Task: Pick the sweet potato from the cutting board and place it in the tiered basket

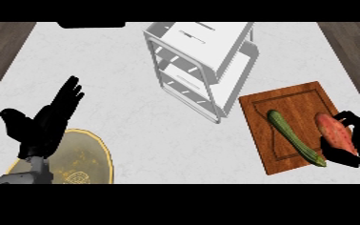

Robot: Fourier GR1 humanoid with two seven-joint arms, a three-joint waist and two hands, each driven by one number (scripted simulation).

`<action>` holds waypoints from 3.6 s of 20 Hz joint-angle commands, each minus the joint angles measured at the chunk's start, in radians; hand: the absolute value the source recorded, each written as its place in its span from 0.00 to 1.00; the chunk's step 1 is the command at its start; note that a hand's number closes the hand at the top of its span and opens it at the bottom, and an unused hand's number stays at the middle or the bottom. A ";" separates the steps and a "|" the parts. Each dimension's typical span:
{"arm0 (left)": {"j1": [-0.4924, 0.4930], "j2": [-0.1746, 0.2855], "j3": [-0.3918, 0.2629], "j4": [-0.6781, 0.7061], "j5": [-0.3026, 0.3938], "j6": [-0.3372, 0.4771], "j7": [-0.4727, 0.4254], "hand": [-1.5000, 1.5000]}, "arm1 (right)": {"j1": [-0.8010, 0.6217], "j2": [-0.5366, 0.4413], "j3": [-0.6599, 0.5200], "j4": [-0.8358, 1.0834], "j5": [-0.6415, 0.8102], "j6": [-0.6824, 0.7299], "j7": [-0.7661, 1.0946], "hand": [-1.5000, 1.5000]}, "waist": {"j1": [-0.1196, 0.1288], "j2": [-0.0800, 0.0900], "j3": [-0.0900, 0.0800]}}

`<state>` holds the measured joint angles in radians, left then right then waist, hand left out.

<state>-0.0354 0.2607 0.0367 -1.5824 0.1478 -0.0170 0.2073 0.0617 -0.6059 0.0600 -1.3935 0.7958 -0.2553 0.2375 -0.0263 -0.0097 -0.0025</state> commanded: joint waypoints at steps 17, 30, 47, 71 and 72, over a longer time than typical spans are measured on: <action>-0.036 -0.043 -0.038 -0.031 -0.047 0.013 0.052 0.50 | -0.193 0.056 -0.004 -0.816 -0.205 0.252 0.403 1.00 | 0.036 0.010 0.001; -0.072 -0.026 0.021 0.032 -0.021 -0.031 0.042 0.50 | -0.794 0.389 0.243 -0.422 0.036 0.324 0.735 1.00 | 0.043 0.011 0.001; -0.072 -0.046 0.036 0.069 -0.060 -0.047 -0.020 0.50 | -0.900 0.506 0.132 0.074 0.119 0.174 0.524 1.00 | 0.039 0.016 0.002; -0.008 -0.044 0.060 -0.033 -0.022 -0.100 0.036 0.50 | -1.113 0.604 -0.046 0.583 0.109 -0.344 0.252 0.00 | 0.052 0.014 0.003; -0.030 -0.069 0.045 0.037 -0.054 -0.081 -0.012 0.50 | -1.120 0.603 -0.101 0.503 0.087 -0.287 0.263 0.00 | 0.036 0.012 0.002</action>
<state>-0.0570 0.2052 0.0867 -1.5736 0.1060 -0.1031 0.2106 -1.0175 -0.0283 0.0056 -0.8747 0.9321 -0.5175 0.4927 0.0150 0.0022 0.0019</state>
